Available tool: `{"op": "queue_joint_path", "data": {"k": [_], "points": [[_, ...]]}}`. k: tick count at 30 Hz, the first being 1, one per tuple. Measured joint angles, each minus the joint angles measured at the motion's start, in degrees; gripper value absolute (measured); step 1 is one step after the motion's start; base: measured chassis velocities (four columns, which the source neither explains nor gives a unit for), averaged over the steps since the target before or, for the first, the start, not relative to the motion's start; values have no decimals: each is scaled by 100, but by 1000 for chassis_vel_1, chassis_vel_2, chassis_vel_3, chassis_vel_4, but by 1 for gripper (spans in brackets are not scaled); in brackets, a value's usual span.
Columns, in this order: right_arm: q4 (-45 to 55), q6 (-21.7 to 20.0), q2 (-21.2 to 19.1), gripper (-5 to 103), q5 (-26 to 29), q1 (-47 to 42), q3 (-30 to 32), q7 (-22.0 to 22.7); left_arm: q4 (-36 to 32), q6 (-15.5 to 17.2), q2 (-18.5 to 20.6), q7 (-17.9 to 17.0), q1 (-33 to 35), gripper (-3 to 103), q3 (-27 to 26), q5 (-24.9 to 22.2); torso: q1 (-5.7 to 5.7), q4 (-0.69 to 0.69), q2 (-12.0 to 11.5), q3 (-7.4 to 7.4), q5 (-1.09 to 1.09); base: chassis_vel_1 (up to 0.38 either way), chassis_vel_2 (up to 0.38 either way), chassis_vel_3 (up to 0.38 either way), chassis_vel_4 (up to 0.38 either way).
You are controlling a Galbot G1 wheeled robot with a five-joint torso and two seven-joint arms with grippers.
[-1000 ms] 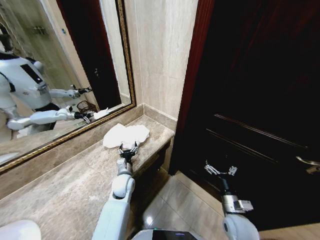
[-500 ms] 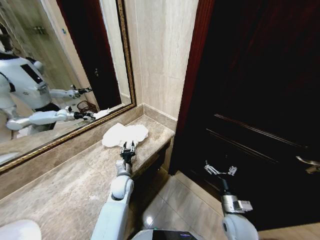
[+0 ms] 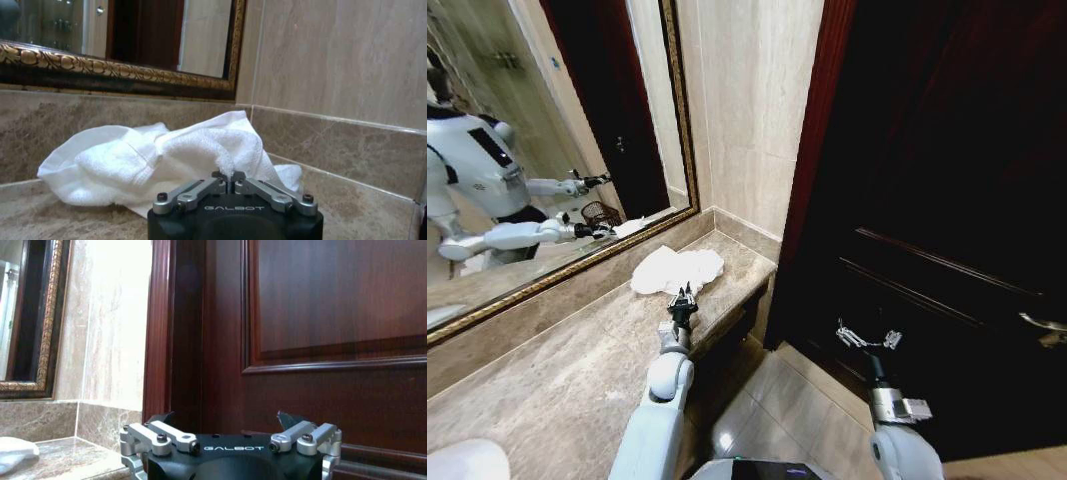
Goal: Discard the used towel into the hamper.
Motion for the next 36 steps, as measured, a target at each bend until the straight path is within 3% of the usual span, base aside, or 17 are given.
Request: {"op": "queue_joint_path", "data": {"k": [12,20,30,36], "points": [[39,-33,4,100,7,9,5,-30,-266,-405,-7,222,197,2,-69,-8,0,0,0,0,0,0,0,0,0],[94,-53,3,100,13,18,-9,-17,-917,-384,-221,168,621,2,20,-35,0,0,0,0,0,0,0,0,0],[100,-52,35,100,58,92,-73,17,-2000,-236,-342,170,1535,2,-135,444,0,1,0,-1,0,0,0,0,0],[37,-6,115,100,73,110,-121,17,-2357,-433,-341,241,2018,2,-302,785,0,0,0,-1,0,0,0,0,0]]}}
